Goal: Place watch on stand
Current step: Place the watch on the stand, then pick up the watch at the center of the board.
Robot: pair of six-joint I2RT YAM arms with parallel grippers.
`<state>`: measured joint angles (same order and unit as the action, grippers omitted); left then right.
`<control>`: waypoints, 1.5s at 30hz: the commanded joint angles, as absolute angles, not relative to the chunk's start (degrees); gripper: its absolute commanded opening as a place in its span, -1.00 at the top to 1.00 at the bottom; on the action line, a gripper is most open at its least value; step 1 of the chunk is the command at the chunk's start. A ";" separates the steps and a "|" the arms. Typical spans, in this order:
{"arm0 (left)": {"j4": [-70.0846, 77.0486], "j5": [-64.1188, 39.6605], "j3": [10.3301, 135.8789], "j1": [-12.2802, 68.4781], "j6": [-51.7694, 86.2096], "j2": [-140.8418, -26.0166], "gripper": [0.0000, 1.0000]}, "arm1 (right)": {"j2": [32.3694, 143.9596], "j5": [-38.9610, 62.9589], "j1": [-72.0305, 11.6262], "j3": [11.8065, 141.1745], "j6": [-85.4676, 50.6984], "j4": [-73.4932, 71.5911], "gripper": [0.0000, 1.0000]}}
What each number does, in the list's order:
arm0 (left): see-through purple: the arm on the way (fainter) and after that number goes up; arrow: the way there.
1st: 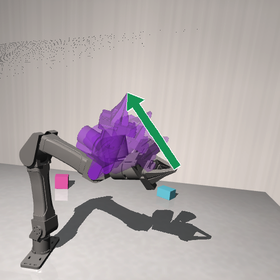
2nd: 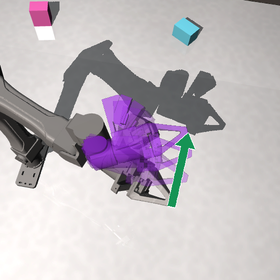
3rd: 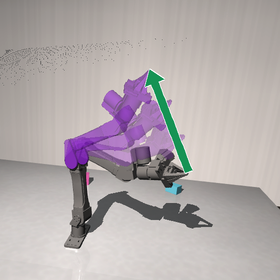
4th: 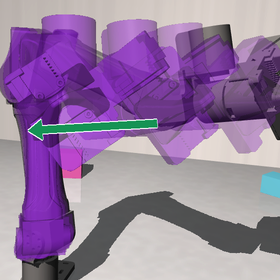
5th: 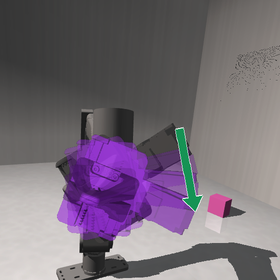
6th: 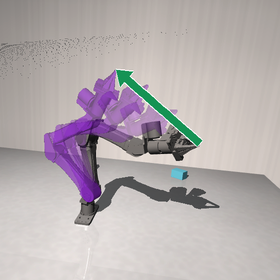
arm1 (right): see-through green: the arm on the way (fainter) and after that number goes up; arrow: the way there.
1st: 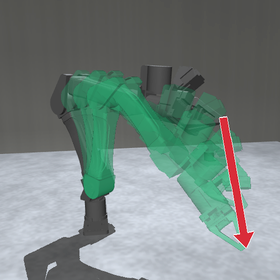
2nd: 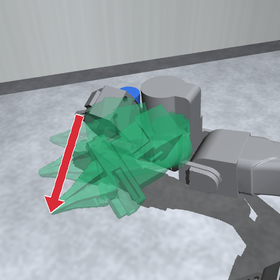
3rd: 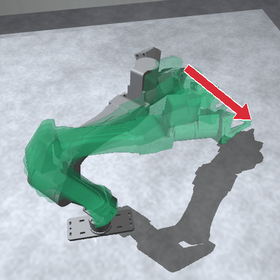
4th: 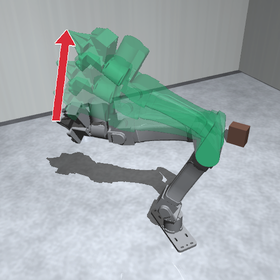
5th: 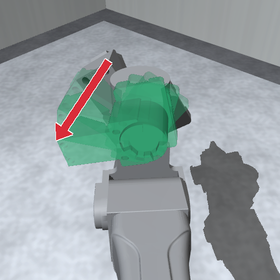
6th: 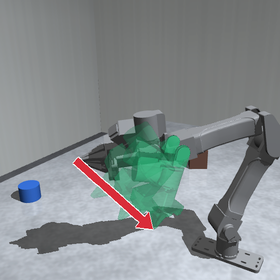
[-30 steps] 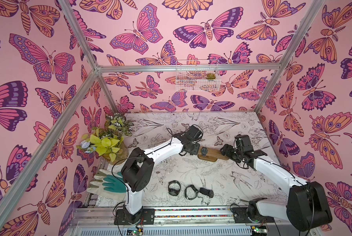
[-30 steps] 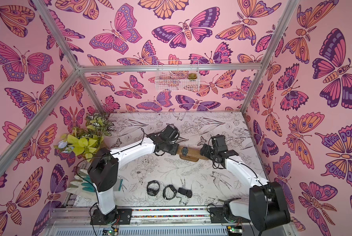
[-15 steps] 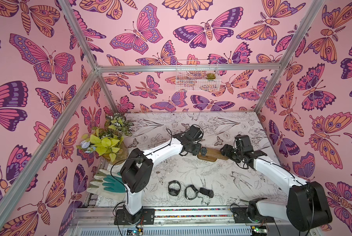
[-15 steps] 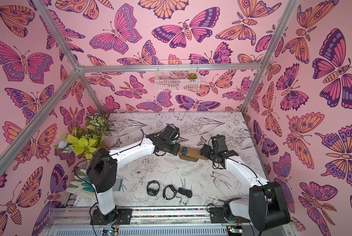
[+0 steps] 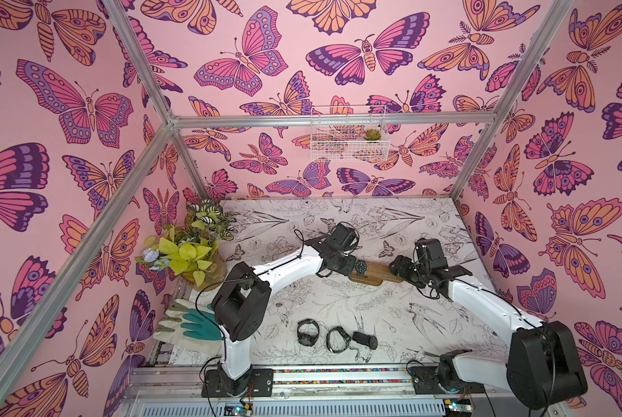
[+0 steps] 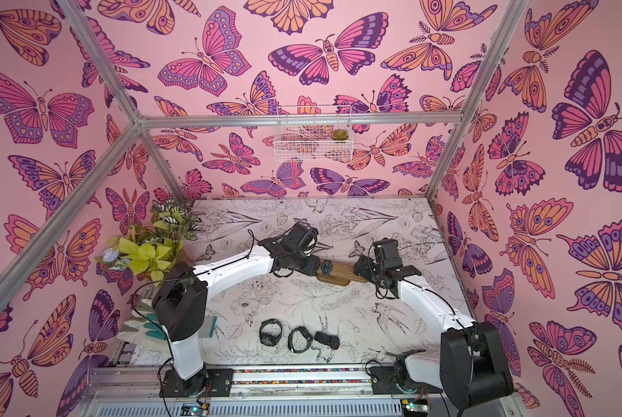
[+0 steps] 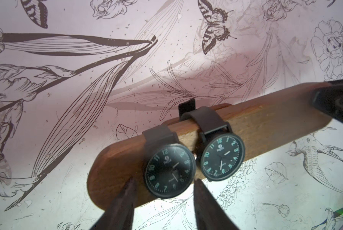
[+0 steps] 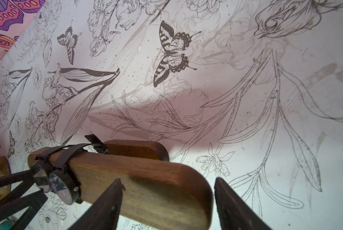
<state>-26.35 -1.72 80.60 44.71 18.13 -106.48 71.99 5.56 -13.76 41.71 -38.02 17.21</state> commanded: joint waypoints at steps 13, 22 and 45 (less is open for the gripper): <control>-7.27 2.07 44.63 43.97 23.31 -73.68 -0.31 | 59.23 5.13 -27.03 41.82 -25.86 32.68 -0.50; -3.74 3.07 29.57 40.64 26.93 -58.16 -0.32 | 62.81 -0.24 -48.79 41.62 -31.72 37.58 -0.47; 1.28 1.24 26.11 39.20 27.33 -57.83 -0.49 | 74.79 -6.92 -68.52 38.62 -43.55 37.71 -0.16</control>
<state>0.30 1.69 26.85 39.64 27.31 -57.82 73.10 -4.08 -67.92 36.62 -42.52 37.95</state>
